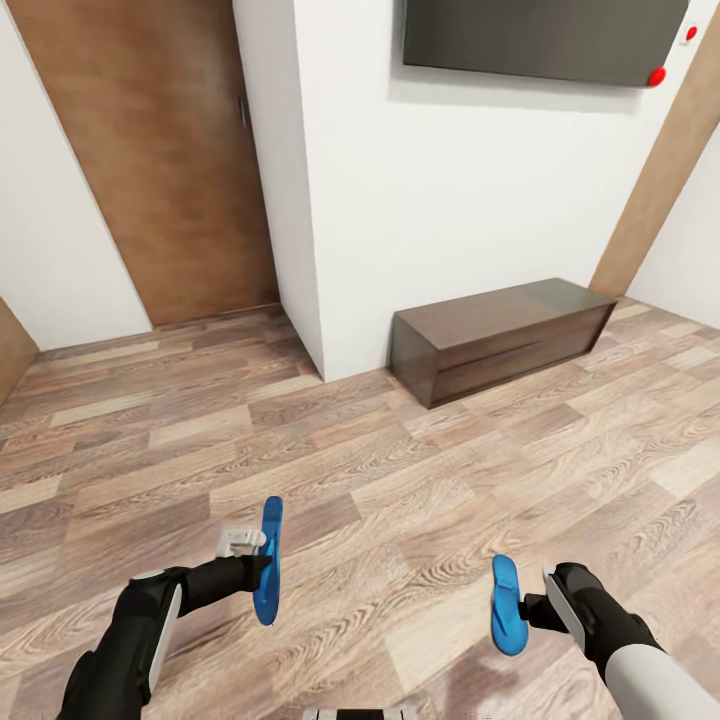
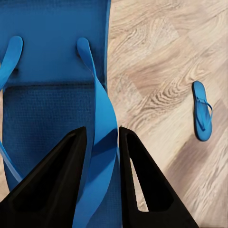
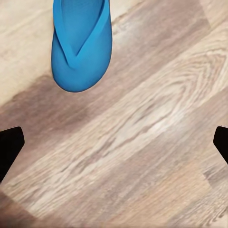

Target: In the bedroom, move the book from the bed onto either nightstand, and place the two sandals side by side next to the bed.

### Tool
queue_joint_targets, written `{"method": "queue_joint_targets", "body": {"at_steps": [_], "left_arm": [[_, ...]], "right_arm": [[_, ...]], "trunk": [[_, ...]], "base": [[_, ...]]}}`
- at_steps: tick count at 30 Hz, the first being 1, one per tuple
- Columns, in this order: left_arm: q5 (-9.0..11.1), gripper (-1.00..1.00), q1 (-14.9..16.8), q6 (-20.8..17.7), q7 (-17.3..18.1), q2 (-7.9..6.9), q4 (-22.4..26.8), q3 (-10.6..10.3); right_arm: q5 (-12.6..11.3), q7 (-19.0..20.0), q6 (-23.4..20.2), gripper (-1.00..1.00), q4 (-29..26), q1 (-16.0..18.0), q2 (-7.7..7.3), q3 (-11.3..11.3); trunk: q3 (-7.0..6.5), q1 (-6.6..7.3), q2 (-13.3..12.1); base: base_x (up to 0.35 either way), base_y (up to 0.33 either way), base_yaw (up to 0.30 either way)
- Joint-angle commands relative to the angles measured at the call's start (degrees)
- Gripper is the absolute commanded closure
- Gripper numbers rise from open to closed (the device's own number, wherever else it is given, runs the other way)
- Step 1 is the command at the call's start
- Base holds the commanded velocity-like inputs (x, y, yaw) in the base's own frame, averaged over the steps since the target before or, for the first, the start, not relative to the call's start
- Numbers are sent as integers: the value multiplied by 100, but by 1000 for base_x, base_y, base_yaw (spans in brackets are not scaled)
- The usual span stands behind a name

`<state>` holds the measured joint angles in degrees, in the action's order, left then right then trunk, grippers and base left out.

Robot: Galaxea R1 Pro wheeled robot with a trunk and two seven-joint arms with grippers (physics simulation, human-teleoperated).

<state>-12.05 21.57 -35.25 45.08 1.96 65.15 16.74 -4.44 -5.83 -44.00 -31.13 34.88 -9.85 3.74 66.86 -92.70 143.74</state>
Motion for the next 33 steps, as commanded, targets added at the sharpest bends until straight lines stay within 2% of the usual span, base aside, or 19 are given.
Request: {"method": "queue_joint_targets", "body": {"at_steps": [1, 12, 15, 18, 20, 24, 33], "left_arm": [[-35, 100, 5, -34, 51, 10, 7, 23], [-35, 100, 5, -34, 54, 15, 7, 23], [-36, 100, 5, -34, 54, 15, 7, 23], [-37, 100, 5, -34, 60, 15, 7, 23], [-38, 100, 5, -34, 62, 15, 7, 23], [-37, 100, 5, -34, 63, 15, 7, 23], [-39, 100, 5, -34, 63, 14, 9, 23]], "right_arm": [[-48, -40, -21, -100, -8, 2, 1, 4], [-59, 88, -44, -100, -24, 2, -15, 0], [-58, 488, -45, -100, -25, 2, -16, -3], [-53, 1283, -46, -100, -33, 2, -29, -4], [-50, 1532, -42, -100, -39, 2, -32, -5], [-51, 1680, -39, -100, -46, 2, -34, -5], [-49, 1716, -30, -100, -136, 2, -33, -20]], "trunk": [[28, -1, 4], [271, -29, 19], [338, -37, 23], [404, -45, 27], [449, -50, 29], [537, -60, 35], [537, -60, 35]], "base": [[0, 0, 0], [0, 0, 0], [0, 0, 0], [0, 0, 0], [0, 0, 0], [0, 0, 0], [0, 0, 0]]}}
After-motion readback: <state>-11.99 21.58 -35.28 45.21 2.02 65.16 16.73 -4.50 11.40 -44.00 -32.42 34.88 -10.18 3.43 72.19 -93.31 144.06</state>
